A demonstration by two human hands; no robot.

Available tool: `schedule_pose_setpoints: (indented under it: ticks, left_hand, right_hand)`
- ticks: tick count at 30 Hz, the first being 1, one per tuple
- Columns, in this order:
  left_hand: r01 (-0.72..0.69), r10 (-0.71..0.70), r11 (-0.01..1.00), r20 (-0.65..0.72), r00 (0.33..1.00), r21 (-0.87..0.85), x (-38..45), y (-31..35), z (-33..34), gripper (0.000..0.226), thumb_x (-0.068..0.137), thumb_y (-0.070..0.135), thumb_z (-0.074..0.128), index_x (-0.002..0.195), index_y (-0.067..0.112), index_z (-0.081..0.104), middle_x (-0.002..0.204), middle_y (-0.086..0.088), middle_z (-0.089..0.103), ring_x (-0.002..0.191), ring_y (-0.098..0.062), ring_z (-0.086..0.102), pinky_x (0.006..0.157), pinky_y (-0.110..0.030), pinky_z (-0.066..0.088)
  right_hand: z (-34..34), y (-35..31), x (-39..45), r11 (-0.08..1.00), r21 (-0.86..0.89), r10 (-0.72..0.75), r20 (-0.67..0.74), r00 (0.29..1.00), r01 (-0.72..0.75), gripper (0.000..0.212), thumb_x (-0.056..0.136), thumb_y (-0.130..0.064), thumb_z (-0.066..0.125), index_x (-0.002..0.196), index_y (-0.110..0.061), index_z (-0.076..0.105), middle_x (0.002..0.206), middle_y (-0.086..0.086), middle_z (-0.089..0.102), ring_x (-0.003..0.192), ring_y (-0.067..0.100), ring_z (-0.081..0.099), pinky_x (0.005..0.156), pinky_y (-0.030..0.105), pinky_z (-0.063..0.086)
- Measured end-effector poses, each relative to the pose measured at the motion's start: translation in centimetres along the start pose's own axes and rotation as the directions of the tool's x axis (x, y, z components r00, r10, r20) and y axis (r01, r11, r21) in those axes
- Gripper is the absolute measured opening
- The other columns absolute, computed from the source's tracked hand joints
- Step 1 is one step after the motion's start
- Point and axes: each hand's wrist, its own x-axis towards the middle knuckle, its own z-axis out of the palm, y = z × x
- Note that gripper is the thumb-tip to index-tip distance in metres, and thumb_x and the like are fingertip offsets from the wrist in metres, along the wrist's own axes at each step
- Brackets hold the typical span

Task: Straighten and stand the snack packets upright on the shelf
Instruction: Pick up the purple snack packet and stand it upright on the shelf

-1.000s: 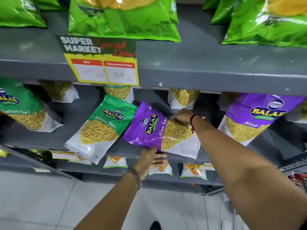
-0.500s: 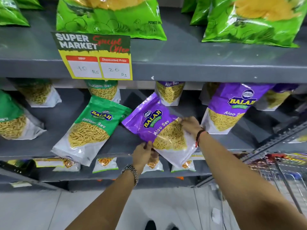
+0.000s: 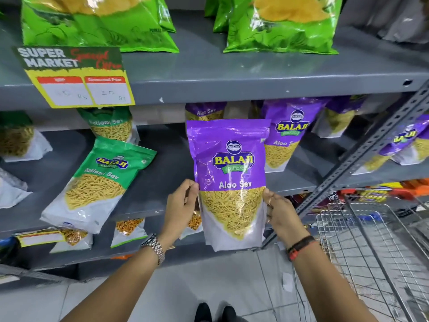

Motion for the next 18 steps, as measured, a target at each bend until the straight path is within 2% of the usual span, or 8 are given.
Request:
schedule_pose_setpoints:
  ticks: [2,4,7,9,10,12,15,18]
  left_hand:
    - [-0.06,0.06,0.998,0.02,0.998,0.026,-0.2,1.4,0.1,0.027,0.095,0.032,0.043,0.068,0.031,0.046,0.059,-0.014,0.055,0.053,-0.017,0.043,0.049,-0.032,0.037]
    - [-0.095,0.094,0.995,0.038,0.995,0.02,-0.3,2.1,0.3,0.026,0.094,0.038,0.042,0.072,0.025,0.047,0.066,-0.026,0.055,0.054,-0.02,0.042,0.05,-0.038,0.041]
    - [-0.097,0.096,0.995,0.024,0.995,0.034,0.2,2.1,0.3,0.03,0.09,0.047,0.04,0.079,0.021,0.05,0.07,-0.026,0.057,0.056,-0.036,0.049,0.056,-0.048,0.051]
    - [-0.072,0.073,0.996,-0.001,0.997,0.043,1.0,2.2,0.1,0.024,0.093,0.039,0.043,0.077,0.024,0.052,0.069,-0.023,0.058,0.058,-0.036,0.053,0.058,-0.05,0.056]
    - [-0.051,0.051,0.998,-0.021,0.998,0.03,1.5,2.1,0.0,0.022,0.094,0.034,0.044,0.075,0.027,0.053,0.069,-0.023,0.059,0.058,-0.032,0.054,0.059,-0.048,0.058]
    - [-0.022,0.024,1.0,-0.069,0.997,0.02,2.9,1.4,-0.6,0.021,0.094,0.035,0.044,0.077,0.026,0.053,0.073,-0.024,0.062,0.062,-0.037,0.059,0.065,-0.051,0.059]
    - [-0.001,0.009,0.999,-0.161,0.987,0.048,5.7,0.2,-2.1,0.03,0.088,0.053,0.041,0.082,0.026,0.05,0.072,-0.021,0.065,0.067,-0.04,0.064,0.07,-0.056,0.057]
    - [0.0,0.023,0.995,-0.239,0.971,0.098,8.4,-0.1,-3.4,0.035,0.087,0.058,0.037,0.082,0.025,0.048,0.07,-0.02,0.065,0.069,-0.037,0.067,0.068,-0.055,0.056]
  right_hand:
    - [-0.9,0.0,-0.9,1.0,0.028,-0.013,0.006,1.0,0.013,0.021,0.09,-0.026,0.051,0.084,-0.014,0.067,0.069,0.007,0.057,0.059,0.018,0.048,0.054,0.027,0.034]
    - [-1.6,-0.1,-1.3,0.998,0.045,-0.038,0.024,0.999,0.037,0.02,0.09,-0.026,0.05,0.092,-0.014,0.065,0.074,0.009,0.058,0.063,0.018,0.048,0.056,0.027,0.034]
    - [-1.6,-1.0,-1.3,0.997,0.044,-0.057,0.013,0.998,0.056,0.021,0.09,-0.026,0.051,0.096,-0.014,0.066,0.08,0.008,0.063,0.071,0.019,0.054,0.065,0.029,0.04]
    - [-0.8,-2.0,-0.7,0.997,0.024,-0.074,0.015,0.997,0.074,0.017,0.09,-0.022,0.049,0.085,-0.015,0.064,0.076,0.006,0.061,0.067,0.019,0.052,0.065,0.028,0.041]
    - [-0.1,-2.7,-0.3,0.995,0.01,-0.099,0.013,0.995,0.099,0.019,0.091,-0.017,0.047,0.077,-0.016,0.061,0.07,0.004,0.057,0.062,0.018,0.048,0.06,0.027,0.039]
    - [1.9,-4.1,1.0,0.988,-0.023,-0.15,0.004,0.989,0.15,0.026,0.09,-0.009,0.045,0.067,-0.018,0.055,0.061,-0.001,0.047,0.052,0.012,0.041,0.049,0.022,0.034]
    - [5.8,-6.0,3.6,0.976,-0.044,-0.213,0.005,0.977,0.213,0.034,0.083,0.005,0.04,0.06,-0.018,0.049,0.056,-0.002,0.043,0.05,0.008,0.04,0.039,0.012,0.031]
    - [9.7,-7.2,6.6,0.962,-0.072,-0.264,-0.009,0.964,0.263,0.037,0.078,0.007,0.037,0.057,-0.022,0.048,0.058,0.0,0.046,0.056,0.013,0.04,0.051,0.022,0.035]
